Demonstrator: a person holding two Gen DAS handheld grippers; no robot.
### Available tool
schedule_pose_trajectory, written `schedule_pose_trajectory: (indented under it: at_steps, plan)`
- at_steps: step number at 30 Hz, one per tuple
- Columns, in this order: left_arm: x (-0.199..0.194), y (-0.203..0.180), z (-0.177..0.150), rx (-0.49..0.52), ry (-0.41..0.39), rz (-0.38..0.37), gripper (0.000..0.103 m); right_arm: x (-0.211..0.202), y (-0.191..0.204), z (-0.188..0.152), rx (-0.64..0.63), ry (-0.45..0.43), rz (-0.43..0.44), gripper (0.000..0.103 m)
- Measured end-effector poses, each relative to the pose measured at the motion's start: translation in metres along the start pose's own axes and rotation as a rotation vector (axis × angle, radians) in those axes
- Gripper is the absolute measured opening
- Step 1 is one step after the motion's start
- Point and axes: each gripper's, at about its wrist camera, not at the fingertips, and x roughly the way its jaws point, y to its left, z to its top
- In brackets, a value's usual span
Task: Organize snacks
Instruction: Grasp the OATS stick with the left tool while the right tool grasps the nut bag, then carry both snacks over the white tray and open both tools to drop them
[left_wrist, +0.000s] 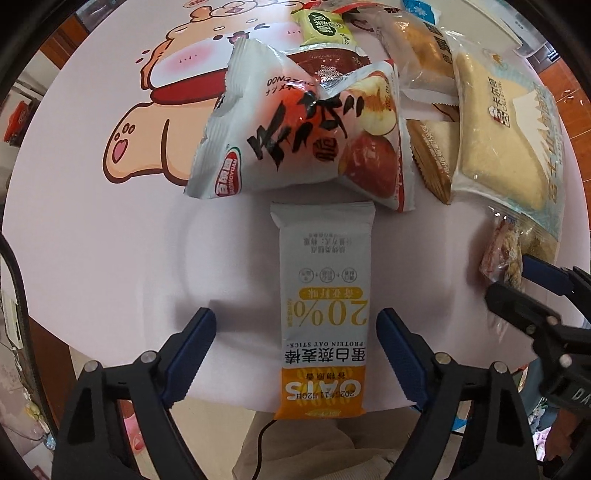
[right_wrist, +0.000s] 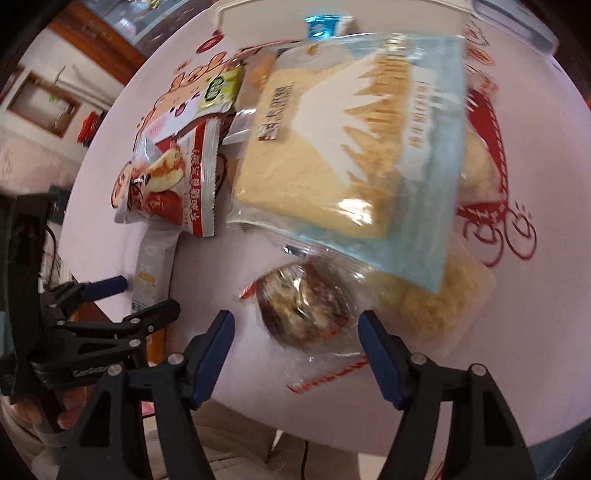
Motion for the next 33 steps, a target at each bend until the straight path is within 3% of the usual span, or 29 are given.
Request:
schedule_pose_trajectory:
  at_steps: [2, 5, 6, 7, 11, 17, 22, 26, 33]
  plan:
    - [0.000, 0.000, -0.001, -0.004, -0.005, 0.012, 0.084, 0.006, 0.008, 0.001, -0.041, 0.008, -0.004, 0.064]
    - [-0.010, 0.002, -0.003, -0.008, -0.023, 0.033, 0.066, 0.013, 0.021, 0.005, -0.105, 0.000, -0.070, 0.056]
    - [-0.014, 0.003, -0.002, -0.012, -0.036, 0.035, 0.053, 0.014, 0.025, 0.004, -0.121, -0.005, -0.081, 0.048]
    - [-0.017, 0.004, -0.002, -0.017, -0.052, 0.031, 0.040, 0.013, 0.027, 0.004, -0.137, -0.014, -0.084, 0.048]
    - [-0.020, 0.011, -0.001, -0.052, -0.068, -0.042, 0.040, 0.013, 0.031, 0.003, -0.167, -0.022, -0.072, 0.046]
    - [-0.034, 0.013, 0.005, -0.063, -0.069, -0.052, 0.036, -0.002, 0.035, 0.003, -0.209, -0.034, -0.007, 0.043]
    - [-0.068, 0.007, 0.009, -0.007, -0.107, -0.014, 0.036, -0.025, 0.039, 0.005, -0.240, -0.071, 0.044, 0.042]
    - [-0.105, -0.002, 0.015, 0.054, -0.193, 0.017, 0.036, -0.051, 0.038, 0.007, -0.242, -0.122, 0.091, 0.041]
    - [-0.184, -0.011, 0.049, 0.101, -0.395, -0.053, 0.036, -0.107, 0.046, 0.032, -0.237, -0.268, 0.122, 0.041]
